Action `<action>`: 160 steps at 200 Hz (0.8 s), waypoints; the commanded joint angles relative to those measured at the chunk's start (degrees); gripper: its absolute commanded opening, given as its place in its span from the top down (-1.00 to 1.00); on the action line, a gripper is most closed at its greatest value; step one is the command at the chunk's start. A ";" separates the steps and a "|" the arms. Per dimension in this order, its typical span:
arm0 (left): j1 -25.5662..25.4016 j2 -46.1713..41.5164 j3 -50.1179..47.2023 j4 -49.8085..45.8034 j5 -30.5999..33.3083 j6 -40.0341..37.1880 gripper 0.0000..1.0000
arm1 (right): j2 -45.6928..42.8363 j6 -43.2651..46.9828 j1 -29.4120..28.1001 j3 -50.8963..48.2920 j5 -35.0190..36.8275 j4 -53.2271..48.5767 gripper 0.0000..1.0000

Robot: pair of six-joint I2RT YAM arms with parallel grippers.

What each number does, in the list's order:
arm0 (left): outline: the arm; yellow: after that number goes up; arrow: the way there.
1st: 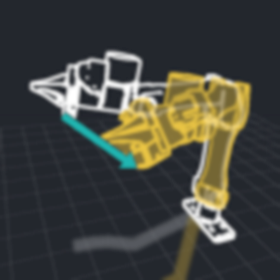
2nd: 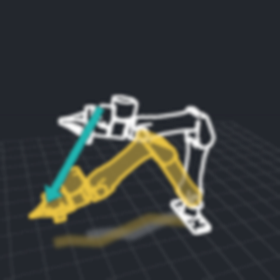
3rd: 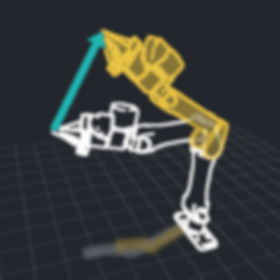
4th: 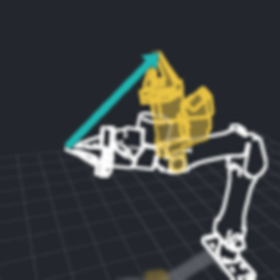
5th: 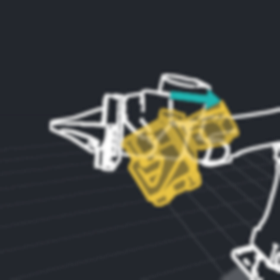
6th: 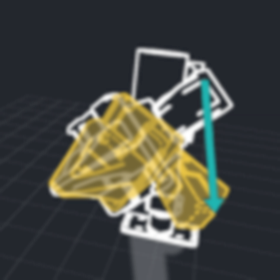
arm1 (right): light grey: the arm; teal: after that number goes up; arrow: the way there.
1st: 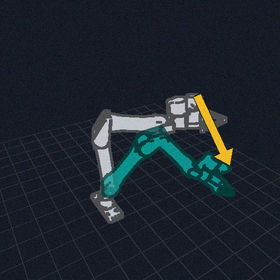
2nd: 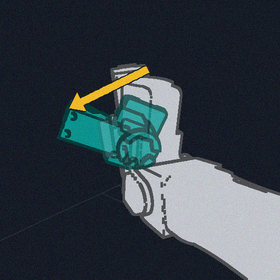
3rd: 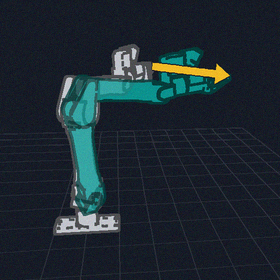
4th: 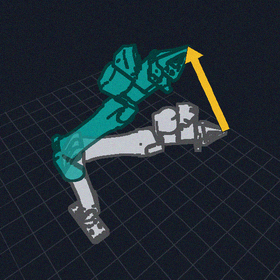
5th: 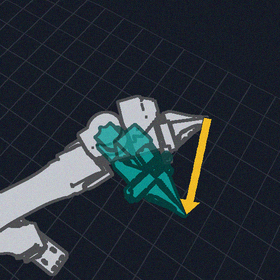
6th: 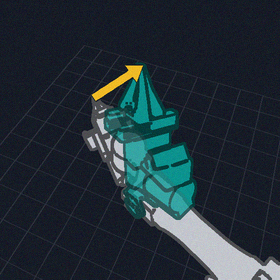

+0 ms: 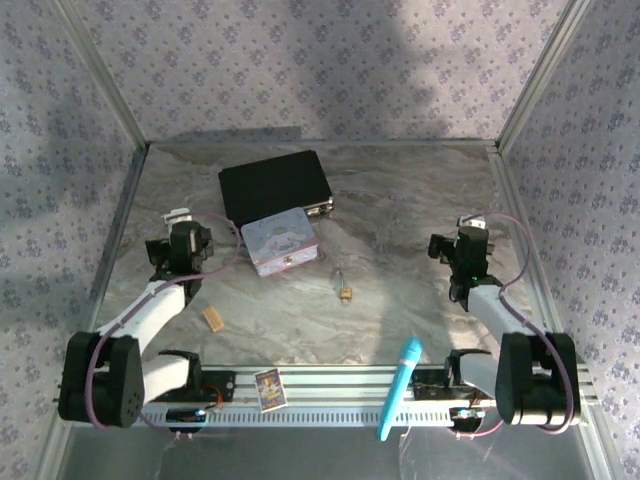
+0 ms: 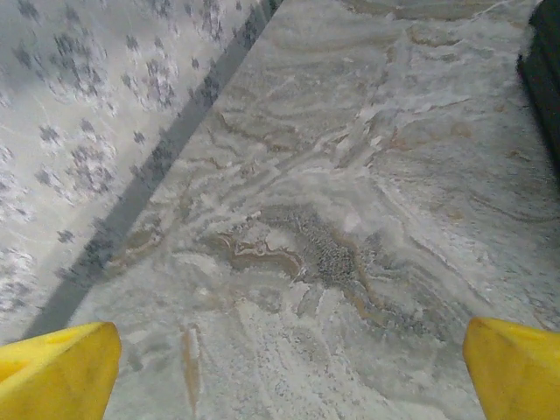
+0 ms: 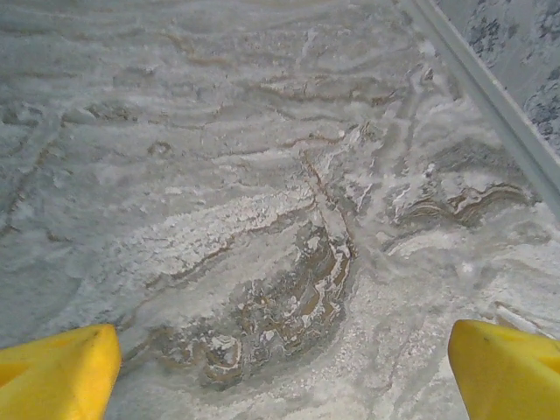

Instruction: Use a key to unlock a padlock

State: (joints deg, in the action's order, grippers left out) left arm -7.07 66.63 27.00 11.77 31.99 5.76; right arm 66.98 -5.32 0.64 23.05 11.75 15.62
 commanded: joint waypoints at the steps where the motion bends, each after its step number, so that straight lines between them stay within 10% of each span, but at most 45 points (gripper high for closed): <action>1: 2.30 2.88 -1.89 16.09 -9.08 0.62 -1.00 | 4.13 2.65 1.01 -1.64 -2.34 15.61 -0.94; 64: 7.22 21.89 -4.86 39.17 -22.72 -2.53 -1.00 | 16.68 5.98 0.74 -2.54 -6.25 31.50 -0.94; 160: 7.36 21.29 -3.72 35.60 -24.73 -3.20 -1.00 | 20.09 7.16 1.03 -0.28 -9.78 29.74 -0.99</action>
State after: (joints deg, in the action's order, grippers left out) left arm 0.27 88.40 22.61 45.08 8.69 3.42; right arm 87.02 0.75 1.43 21.69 2.52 43.99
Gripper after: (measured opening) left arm 0.998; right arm 0.993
